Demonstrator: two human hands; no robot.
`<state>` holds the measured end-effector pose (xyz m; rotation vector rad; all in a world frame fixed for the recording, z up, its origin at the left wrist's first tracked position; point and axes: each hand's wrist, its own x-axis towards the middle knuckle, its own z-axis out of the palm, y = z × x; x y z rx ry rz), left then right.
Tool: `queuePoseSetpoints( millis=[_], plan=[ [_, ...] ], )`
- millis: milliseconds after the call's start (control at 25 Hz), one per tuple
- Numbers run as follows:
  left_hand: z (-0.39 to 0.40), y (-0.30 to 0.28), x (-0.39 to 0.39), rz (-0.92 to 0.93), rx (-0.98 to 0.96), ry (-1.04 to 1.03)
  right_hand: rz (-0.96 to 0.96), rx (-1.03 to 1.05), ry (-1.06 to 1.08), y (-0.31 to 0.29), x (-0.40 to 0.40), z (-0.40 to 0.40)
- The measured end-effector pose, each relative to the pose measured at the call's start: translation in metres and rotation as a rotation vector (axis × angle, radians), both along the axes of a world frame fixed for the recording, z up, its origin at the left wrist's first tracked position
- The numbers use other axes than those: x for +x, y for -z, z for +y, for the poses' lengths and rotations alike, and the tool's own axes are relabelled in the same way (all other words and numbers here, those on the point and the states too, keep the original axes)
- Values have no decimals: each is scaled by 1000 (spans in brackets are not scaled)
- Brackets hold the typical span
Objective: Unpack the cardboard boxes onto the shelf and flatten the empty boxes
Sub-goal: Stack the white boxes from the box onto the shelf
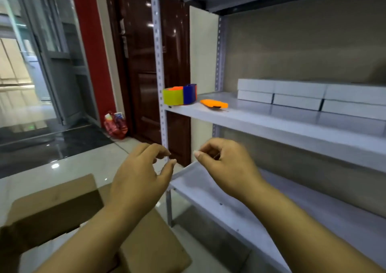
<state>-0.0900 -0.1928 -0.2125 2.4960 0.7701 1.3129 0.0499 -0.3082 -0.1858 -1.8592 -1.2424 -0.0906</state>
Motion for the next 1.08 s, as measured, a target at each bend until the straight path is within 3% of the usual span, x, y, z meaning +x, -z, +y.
queuePoseSetpoints(
  millis=[600, 1080],
  plan=[
    [129, 163, -218, 162, -419, -341, 138, -283, -225, 144, -162, 162],
    [225, 244, -291, 323, -547, -652, 142, -574, -320, 257, -237, 261]
  ],
)
